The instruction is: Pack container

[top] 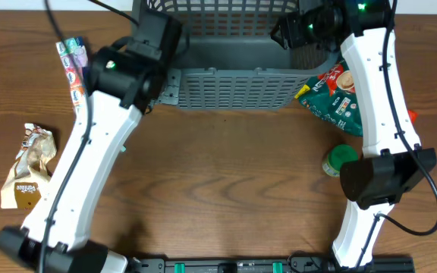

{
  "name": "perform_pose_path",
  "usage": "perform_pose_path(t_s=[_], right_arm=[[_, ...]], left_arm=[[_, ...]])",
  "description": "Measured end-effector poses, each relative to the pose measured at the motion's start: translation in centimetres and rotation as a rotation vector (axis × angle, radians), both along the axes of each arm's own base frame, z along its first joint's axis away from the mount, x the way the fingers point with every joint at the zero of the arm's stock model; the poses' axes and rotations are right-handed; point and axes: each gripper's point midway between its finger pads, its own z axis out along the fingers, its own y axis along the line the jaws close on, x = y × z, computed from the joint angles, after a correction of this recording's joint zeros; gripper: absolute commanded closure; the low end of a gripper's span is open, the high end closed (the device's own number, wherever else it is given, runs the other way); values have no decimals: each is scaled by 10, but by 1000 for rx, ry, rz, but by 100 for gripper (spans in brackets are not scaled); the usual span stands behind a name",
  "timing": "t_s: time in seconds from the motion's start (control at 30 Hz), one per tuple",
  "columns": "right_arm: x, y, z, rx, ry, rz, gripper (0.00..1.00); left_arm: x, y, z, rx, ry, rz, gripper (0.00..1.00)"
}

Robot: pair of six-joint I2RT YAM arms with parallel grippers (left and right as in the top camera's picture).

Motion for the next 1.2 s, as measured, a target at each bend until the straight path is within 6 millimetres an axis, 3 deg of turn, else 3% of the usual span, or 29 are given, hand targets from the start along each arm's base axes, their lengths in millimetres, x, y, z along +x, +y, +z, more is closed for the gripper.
perform_pose_path(t_s=[0.13,0.17,0.23,0.27,0.33,0.43,0.53,0.67,0.8,0.97,1.2], right_arm=[[2,-3,36,-1,-106,-1,58],[1,-5,49,-6,-143,-8,67],[-2,-13,80,-13,-226,-38,94],[-5,-19,94,-19,-263,-66,99],[-15,-42,128,-29,-340,-163,99],[-27,-84,162,-40,-412,-313,99],[-35,-132,172,-42,-425,-462,99],[-32,-176,151,-51,-359,-586,99],[-13,-198,114,-34,-269,-615,99],[11,-204,63,2,-157,-591,99],[34,-187,13,72,-54,-506,99]], left_arm=[[-9,13,25,16,-77,27,34],[-11,16,31,21,-96,34,33],[-15,22,40,29,-127,47,32],[-18,25,45,30,-141,52,32],[-22,29,53,35,-165,61,32],[-29,33,56,42,-165,65,32],[-34,37,57,56,-158,70,32],[-39,45,55,91,-143,85,32],[-39,57,55,115,-138,120,31],[-38,80,55,125,-133,197,27],[-37,104,55,123,-131,284,27]])
